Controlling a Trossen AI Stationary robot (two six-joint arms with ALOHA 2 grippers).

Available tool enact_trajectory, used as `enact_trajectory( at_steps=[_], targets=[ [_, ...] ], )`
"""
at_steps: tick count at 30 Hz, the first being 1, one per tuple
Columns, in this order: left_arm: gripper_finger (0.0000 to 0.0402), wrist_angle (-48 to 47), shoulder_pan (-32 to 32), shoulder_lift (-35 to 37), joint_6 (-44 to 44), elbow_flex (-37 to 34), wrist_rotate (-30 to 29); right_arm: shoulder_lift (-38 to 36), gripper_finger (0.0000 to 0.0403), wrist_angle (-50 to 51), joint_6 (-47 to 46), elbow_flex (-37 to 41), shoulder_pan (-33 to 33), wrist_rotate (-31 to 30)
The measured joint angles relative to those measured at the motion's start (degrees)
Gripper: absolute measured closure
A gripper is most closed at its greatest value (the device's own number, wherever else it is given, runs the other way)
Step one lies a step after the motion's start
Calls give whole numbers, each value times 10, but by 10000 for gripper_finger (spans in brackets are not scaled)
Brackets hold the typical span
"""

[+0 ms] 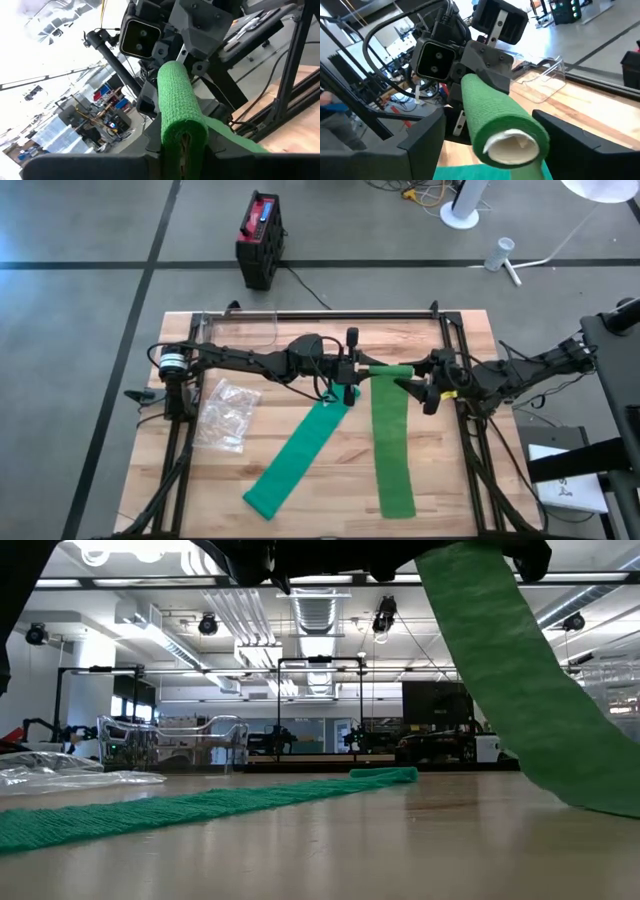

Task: Roll bandage
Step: Roll the green bandage

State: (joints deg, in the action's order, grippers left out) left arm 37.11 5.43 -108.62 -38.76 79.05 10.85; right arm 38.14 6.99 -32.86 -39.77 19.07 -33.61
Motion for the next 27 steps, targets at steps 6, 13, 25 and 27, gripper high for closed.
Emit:
enact_trajectory(
  at_steps=[6, 13, 25, 27],
  targets=[
    [358, -2, 0, 0, 1, 0, 0, 2, 146, -5, -48, 0, 0, 0],
    [353, -5, 0, 0, 0, 0, 0, 7, 175, -4, -73, 0, 0, 1],
    [330, -14, 0, 0, 3, 0, 0, 11, 236, -13, -93, 0, 0, -25],
    [328, -14, 0, 0, 2, 0, -3, 11, 248, -13, -94, 0, 0, -25]
  ],
)
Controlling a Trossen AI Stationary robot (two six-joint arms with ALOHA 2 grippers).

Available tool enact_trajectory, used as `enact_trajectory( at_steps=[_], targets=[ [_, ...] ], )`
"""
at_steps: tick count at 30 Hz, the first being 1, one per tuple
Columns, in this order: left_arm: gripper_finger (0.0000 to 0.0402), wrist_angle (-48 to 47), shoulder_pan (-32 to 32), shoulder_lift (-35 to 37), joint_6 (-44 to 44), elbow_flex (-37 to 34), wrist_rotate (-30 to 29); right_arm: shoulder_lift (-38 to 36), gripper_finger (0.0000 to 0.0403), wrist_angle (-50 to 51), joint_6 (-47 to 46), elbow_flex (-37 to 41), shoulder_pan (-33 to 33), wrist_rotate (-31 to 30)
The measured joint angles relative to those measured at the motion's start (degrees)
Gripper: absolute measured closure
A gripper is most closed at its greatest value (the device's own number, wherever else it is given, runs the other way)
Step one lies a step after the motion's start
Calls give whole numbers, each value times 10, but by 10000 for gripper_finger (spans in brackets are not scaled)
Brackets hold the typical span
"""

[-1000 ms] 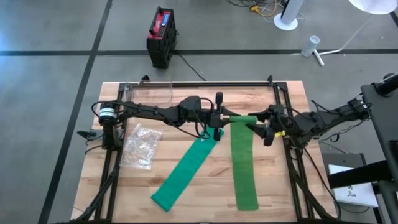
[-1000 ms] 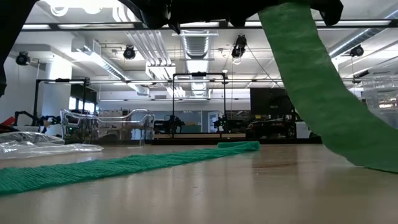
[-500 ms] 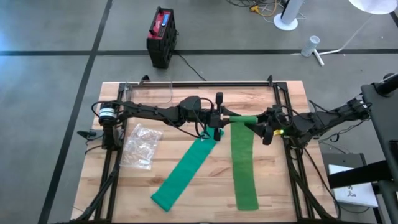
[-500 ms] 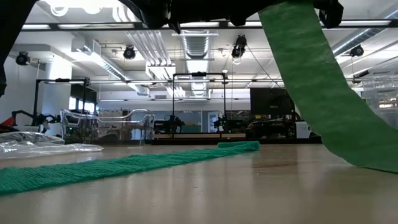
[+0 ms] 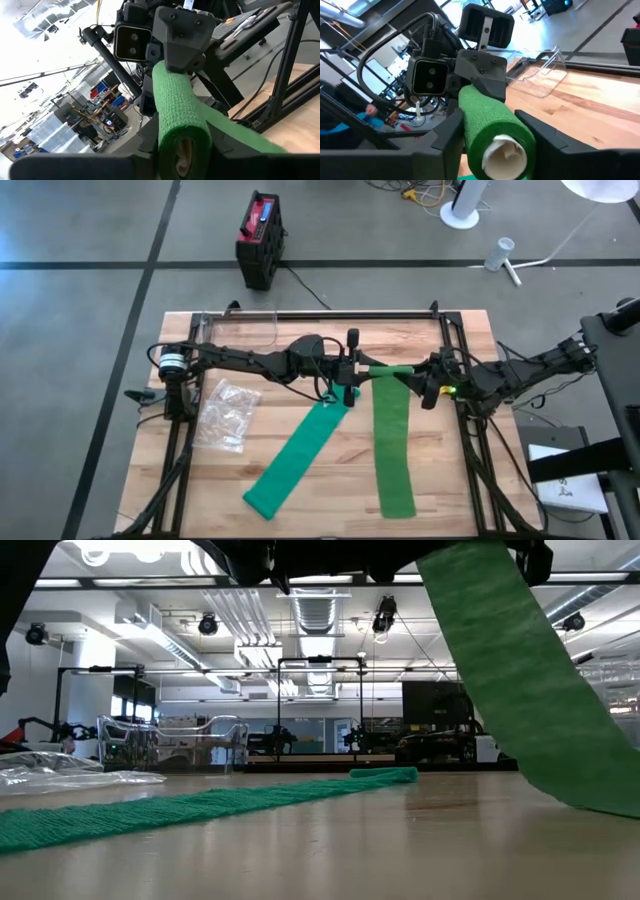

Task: Roll bandage
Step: Roll the green bandage

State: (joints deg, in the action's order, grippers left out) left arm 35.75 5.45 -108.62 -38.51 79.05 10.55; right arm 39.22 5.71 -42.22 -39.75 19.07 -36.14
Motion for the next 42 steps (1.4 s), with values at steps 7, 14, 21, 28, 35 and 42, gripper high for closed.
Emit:
enact_trajectory(
  at_steps=[7, 14, 21, 28, 35, 42],
  targets=[
    [326, -4, 0, 0, 5, 0, -11, 0, 282, 4, 29, 0, 0, -1],
    [304, -62, -2, 9, 139, 1, -12, 1, 307, 7, 110, 0, 0, 2],
    [209, -112, -6, 17, 198, 0, -12, 0, 335, 7, 227, 0, 0, 7],
    [114, -125, -6, 55, 233, 0, 21, 0, 348, 9, 317, 0, 0, 7],
    [74, -119, -4, 65, 272, 9, 37, 0, 348, 8, 409, 0, 0, 6],
    [98, -118, 5, 61, 300, 10, 36, 0, 348, -38, 484, 0, 0, 21]
  ],
)
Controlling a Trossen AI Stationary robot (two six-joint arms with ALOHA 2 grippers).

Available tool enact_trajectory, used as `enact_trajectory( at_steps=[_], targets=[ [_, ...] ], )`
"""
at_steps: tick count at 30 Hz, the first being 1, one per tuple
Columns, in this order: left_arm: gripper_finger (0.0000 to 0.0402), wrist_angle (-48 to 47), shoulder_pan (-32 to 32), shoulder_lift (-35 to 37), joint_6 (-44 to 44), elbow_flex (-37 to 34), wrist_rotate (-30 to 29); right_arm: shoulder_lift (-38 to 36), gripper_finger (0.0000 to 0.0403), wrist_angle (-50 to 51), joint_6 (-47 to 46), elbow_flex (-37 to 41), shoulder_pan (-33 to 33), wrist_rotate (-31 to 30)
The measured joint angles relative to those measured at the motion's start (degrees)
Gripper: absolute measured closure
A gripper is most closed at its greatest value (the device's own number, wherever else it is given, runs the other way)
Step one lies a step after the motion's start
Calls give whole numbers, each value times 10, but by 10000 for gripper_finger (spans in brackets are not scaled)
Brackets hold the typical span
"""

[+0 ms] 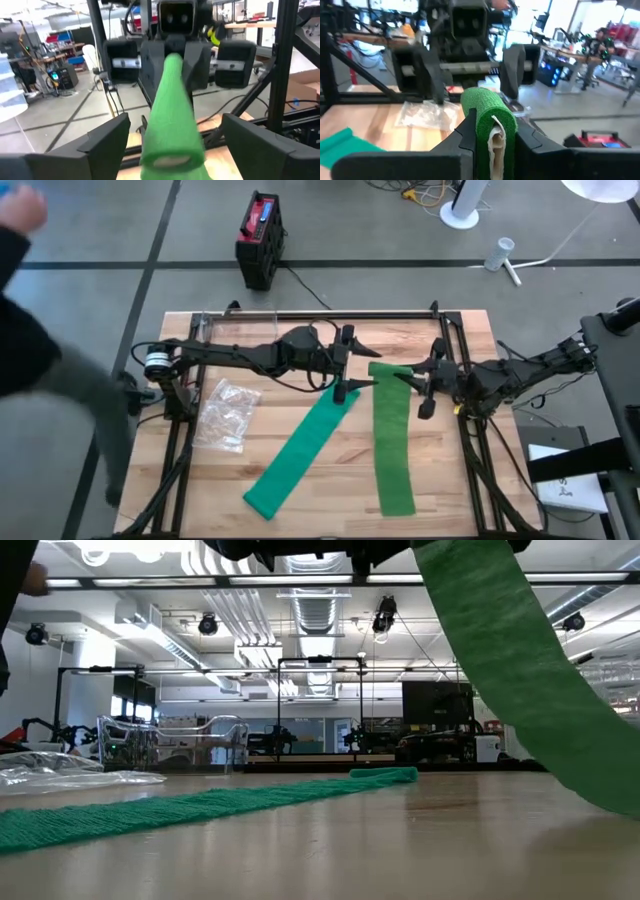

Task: Roll bandage
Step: Roll the green bandage

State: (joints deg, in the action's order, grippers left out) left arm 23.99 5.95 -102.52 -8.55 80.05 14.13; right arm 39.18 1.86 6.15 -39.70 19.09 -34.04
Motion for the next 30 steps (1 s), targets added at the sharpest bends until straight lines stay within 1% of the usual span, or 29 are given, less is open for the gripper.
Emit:
enact_trajectory(
  at_steps=[3, 8, 13, 18, 21, 26, 30],
  targets=[
    [111, 5, 2, 0, 1, -1, 0, 0, 349, -13, 19, 0, 0, 9],
    [136, 21, 2, 0, 2, -3, 0, 5, 353, -13, 20, 0, 0, 11],
    [169, 51, 2, -20, 27, -5, 0, 21, 351, -16, 14, 1, 0, 12],
    [200, 60, 0, -30, 27, -5, 5, 36, 352, -47, 31, 1, 0, 27],
    [220, 61, 0, -30, 21, -5, 5, 37, 352, -47, 37, 1, -1, 28],
    [265, 63, 0, -29, 15, -5, 7, 35, 351, -47, 35, 1, -1, 28],
    [319, 64, 1, -29, 4, -5, 8, 33, 351, -47, 32, 1, -1, 28]
  ],
)
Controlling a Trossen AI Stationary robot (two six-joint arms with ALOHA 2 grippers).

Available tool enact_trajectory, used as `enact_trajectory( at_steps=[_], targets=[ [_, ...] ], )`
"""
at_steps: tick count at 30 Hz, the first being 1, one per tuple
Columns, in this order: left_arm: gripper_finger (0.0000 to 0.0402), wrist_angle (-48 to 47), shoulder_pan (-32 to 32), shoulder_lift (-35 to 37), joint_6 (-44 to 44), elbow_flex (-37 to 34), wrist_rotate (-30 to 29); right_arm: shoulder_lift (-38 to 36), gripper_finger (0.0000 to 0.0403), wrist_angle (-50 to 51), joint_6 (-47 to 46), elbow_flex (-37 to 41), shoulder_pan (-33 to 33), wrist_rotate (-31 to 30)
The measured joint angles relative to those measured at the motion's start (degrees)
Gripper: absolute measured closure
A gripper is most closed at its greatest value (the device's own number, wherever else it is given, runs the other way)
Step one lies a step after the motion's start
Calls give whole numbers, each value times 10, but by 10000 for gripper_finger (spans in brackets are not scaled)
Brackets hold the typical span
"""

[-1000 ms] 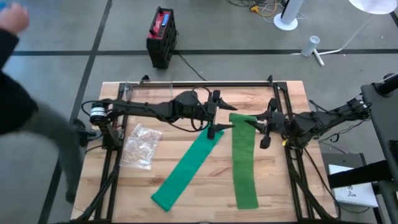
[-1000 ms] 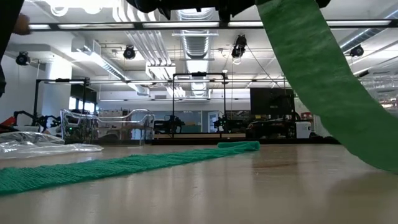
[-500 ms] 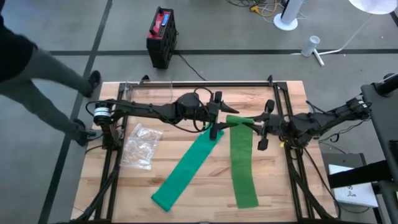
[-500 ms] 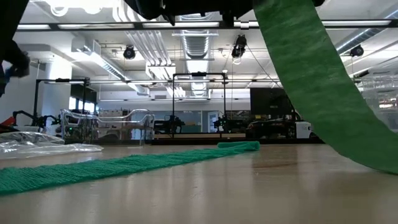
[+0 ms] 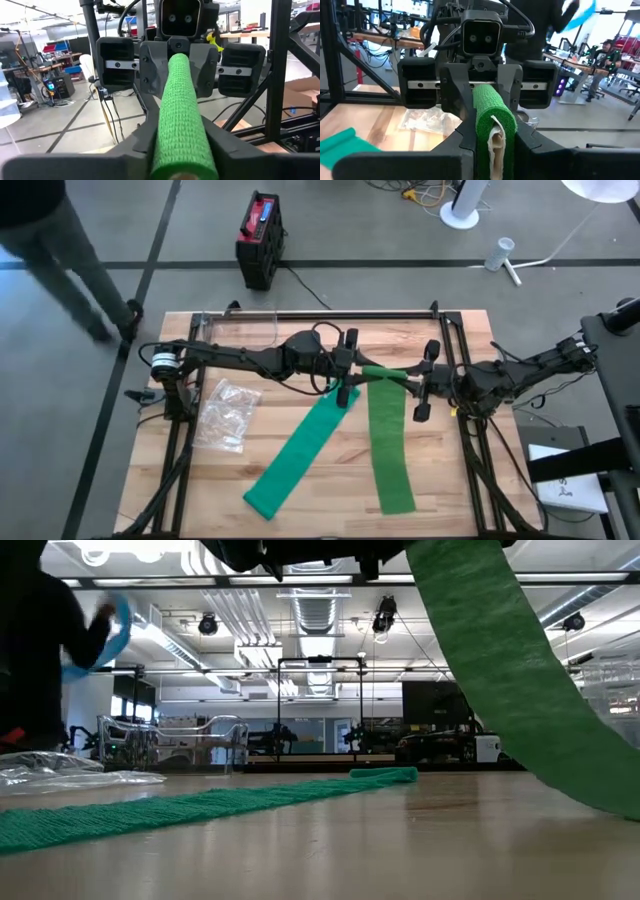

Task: Roll bandage
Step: Roll the green bandage

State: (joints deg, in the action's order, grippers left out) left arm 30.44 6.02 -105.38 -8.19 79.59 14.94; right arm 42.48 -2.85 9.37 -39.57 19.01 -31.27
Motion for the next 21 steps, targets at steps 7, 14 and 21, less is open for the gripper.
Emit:
enact_trajectory(
  at_steps=[7, 14, 21],
  targets=[
    [371, 1, 0, 4, -25, 0, -5, 0, 340, -3, -115, -4, 0, -2],
    [360, 5, 0, 5, -72, 3, -23, -2, 250, -4, -264, -19, 0, -1],
    [361, 6, 1, 6, -96, 3, -52, -10, 151, 8, -354, -29, -5, -22]
  ],
)
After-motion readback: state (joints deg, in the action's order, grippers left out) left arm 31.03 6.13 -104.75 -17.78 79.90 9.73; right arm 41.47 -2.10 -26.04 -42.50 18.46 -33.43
